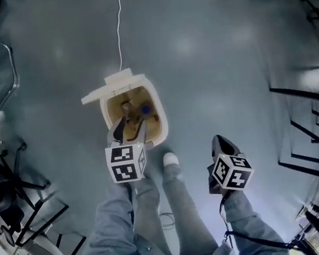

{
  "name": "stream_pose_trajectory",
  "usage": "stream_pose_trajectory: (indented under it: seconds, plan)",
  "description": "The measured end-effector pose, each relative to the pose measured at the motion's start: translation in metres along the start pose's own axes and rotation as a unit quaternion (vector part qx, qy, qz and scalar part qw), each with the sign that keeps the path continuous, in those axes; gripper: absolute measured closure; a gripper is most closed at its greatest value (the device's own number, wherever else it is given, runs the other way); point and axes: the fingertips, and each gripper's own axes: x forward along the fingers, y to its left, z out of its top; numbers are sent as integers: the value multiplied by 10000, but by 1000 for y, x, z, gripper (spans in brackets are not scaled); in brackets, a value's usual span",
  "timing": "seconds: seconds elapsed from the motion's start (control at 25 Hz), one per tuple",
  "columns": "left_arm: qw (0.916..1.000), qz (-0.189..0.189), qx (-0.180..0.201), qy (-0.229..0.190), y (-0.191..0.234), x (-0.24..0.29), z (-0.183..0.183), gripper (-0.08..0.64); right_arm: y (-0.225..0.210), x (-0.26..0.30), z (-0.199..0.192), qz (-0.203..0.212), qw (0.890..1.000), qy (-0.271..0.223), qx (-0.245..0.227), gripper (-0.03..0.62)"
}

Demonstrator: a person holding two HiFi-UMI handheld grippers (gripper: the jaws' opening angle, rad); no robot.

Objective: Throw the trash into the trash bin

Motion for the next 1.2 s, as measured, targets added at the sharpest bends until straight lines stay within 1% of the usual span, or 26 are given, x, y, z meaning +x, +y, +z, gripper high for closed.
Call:
stream_pose_trajectory:
  seconds: [0.24, 0.56, 0.84, 1.04, 1.08, 1.2]
  plan:
    - [9997, 142, -211, -26, 18, -8, -5, 299, 15, 7, -1, 59, 10000, 72, -3, 589]
    - [9992, 170, -309, -186, 29, -22, -1, 305, 35, 11, 3, 129, 9998, 89, -98, 589]
    - [9982, 253, -442, -307, 39, -48, -1, 425, 56, 6, 8, 230, 9995, -14, -201, 589]
    - [9974, 330, -507, -393, 44, -84, 4, 532, 73, -2, 11, 305, 9994, -128, -86, 589]
    - [9971, 345, -528, -417, 45, -94, 7, 546, 78, -6, 13, 329, 9993, -167, -62, 589]
    - [9967, 323, -559, -493, 43, -125, 19, 551, 97, -26, 27, 440, 9984, -349, -14, 589]
